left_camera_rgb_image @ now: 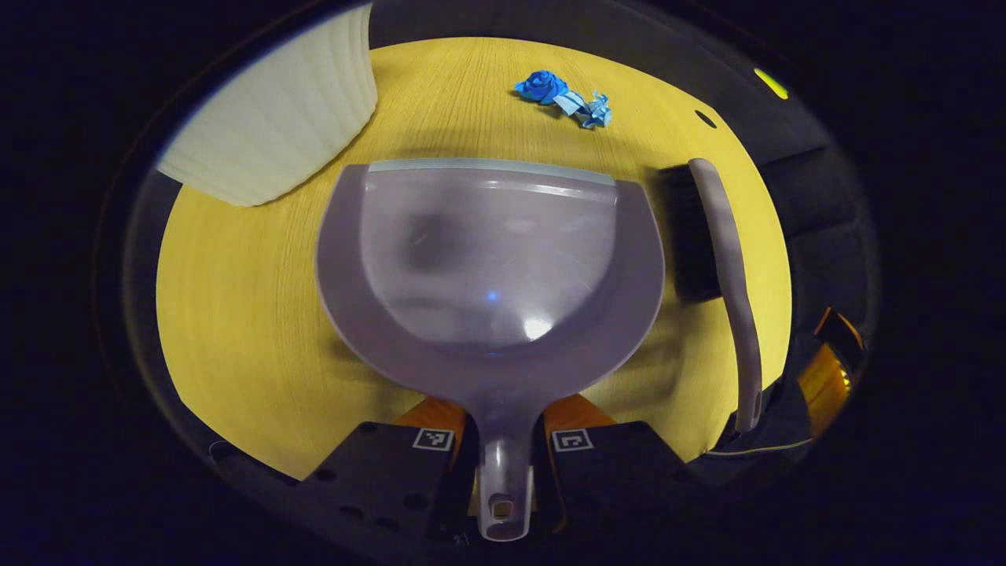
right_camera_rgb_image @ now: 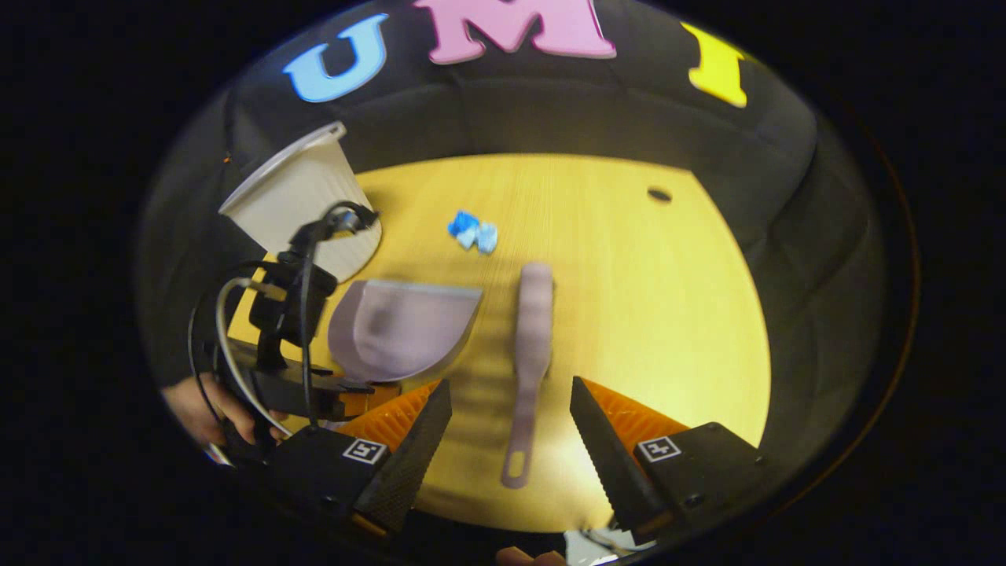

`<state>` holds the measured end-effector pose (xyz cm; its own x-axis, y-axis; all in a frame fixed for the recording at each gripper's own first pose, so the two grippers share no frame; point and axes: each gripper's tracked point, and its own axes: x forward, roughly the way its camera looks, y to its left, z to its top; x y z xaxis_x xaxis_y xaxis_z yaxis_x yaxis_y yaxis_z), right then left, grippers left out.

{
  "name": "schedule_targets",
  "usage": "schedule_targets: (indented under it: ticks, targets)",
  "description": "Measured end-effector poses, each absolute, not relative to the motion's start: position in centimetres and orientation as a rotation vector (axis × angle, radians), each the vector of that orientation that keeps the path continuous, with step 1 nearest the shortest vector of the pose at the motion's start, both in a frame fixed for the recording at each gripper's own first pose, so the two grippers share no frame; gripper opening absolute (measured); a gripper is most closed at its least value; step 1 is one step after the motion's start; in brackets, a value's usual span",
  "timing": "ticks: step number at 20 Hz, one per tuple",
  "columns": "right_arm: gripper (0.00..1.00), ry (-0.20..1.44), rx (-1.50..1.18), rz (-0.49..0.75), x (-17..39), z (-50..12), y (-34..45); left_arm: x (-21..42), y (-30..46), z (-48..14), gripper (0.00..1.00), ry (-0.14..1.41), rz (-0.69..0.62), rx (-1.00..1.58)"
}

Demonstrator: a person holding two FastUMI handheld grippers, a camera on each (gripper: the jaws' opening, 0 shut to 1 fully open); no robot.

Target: Pick up the small broom and dustpan from the desktop, sweep the trash into the dustpan with the broom, and then empty the trash into the garbage bin.

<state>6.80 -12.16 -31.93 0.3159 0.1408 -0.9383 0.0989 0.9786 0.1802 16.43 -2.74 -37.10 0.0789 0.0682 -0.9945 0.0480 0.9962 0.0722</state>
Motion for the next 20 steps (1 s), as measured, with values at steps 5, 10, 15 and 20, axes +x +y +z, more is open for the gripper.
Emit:
schedule_targets:
  ticks: [5,10,15,20]
  targets:
    - [0.99,1.492,0.100,-0.076,5.6,-36.0,-13.9,16.6,-2.4,-37.1,0.29,1.437,-0.053,0.107]
    - [0.90,1.673,0.166,-0.176,5.3,-38.4,-14.1,16.6,-2.2,-37.1,0.29,1.421,-0.110,0.099]
    - [0.75,1.678,0.188,-0.249,6.9,-40.3,-14.9,16.8,-2.2,-37.1,0.29,1.413,-0.131,0.077]
    - [0.58,1.716,0.119,-0.195,6.4,-41.2,-14.9,16.7,-2.2,-37.1,0.29,1.421,-0.136,0.079]
